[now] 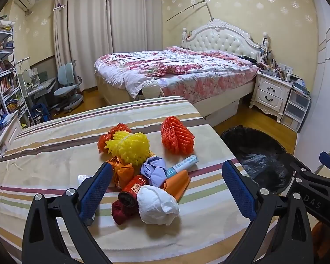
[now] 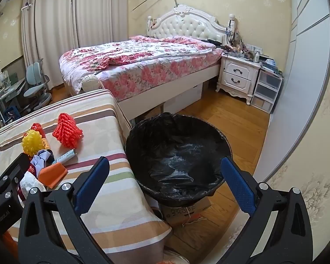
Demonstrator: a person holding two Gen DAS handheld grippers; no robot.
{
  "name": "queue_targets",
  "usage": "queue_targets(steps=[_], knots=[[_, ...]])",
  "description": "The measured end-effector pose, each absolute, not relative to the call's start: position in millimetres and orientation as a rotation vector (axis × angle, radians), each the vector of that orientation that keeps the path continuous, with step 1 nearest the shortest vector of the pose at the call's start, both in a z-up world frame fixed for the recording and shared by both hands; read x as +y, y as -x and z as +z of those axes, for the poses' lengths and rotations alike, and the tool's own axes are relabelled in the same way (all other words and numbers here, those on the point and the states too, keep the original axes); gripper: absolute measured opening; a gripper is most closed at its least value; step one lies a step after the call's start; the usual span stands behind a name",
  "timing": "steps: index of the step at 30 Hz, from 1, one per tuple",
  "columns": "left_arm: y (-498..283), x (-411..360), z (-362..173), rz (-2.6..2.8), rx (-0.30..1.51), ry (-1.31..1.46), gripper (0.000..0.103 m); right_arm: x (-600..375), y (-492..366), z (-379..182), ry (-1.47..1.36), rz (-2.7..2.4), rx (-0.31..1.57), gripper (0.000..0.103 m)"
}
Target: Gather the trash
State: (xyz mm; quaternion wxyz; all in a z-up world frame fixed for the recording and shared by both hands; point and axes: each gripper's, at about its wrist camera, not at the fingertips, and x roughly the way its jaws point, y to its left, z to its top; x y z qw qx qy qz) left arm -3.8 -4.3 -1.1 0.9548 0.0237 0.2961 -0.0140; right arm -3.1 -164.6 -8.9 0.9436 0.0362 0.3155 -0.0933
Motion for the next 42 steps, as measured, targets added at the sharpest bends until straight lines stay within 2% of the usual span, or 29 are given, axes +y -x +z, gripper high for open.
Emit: queue_targets(steps=[42], knots=[[1.3,-4.2,-1.5,-0.032,0.612,-0.045,0.097,-168.2,7.0,-10.9,-0.07,-0.192,0.638,0.099]])
